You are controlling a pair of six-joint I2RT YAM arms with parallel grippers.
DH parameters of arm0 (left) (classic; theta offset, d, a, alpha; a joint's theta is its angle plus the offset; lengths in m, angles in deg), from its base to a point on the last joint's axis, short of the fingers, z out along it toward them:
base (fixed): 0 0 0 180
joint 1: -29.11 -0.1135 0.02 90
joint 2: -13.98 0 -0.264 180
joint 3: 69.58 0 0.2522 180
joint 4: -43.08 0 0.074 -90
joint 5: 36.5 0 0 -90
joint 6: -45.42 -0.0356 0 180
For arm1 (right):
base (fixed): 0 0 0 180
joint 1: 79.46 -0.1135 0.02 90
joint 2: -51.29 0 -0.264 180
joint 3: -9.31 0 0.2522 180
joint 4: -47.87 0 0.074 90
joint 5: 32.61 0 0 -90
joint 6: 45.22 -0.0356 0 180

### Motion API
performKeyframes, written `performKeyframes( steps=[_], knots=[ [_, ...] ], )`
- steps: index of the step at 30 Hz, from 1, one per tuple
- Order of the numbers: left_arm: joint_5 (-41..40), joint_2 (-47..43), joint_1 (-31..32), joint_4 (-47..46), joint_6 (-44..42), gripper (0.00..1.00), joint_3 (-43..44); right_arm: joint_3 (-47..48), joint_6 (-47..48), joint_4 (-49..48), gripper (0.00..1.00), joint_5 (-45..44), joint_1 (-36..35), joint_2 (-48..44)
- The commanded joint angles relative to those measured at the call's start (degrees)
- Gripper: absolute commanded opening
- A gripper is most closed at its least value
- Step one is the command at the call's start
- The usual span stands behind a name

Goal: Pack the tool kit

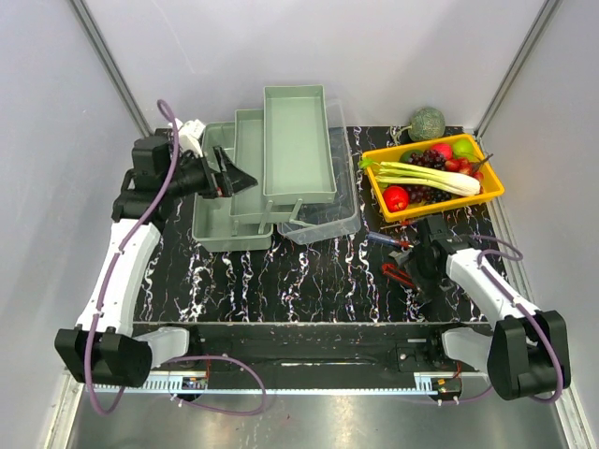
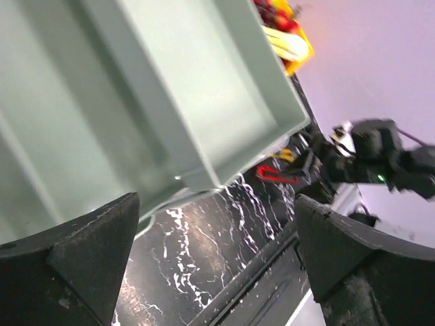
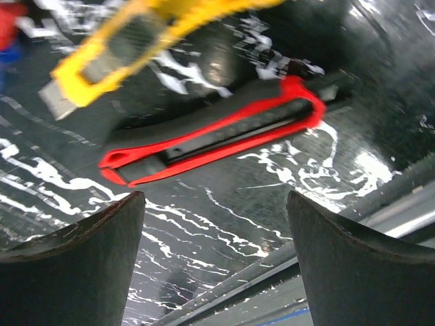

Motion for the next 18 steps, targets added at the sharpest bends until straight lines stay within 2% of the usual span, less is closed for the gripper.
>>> performKeyframes(
  steps=[1,7,18],
  knots=[
    [5.4,-1.8,4.5,-2.6,-2.9,0.99,2.9,-3.5,-12.4,2.1,0.89,0.2,0.2,-2.3],
    [5.8,-3.0,5.7,-2.7,-0.1,0.99,3.4,-5.6,-21.2,2.8,0.88,-4.5,0.4,-5.4],
    [3.3,-4.1,5.9,0.3,-0.7,0.99,5.9,-7.6,-27.4,2.6,0.86,-6.2,1.4,-7.0]
  ],
)
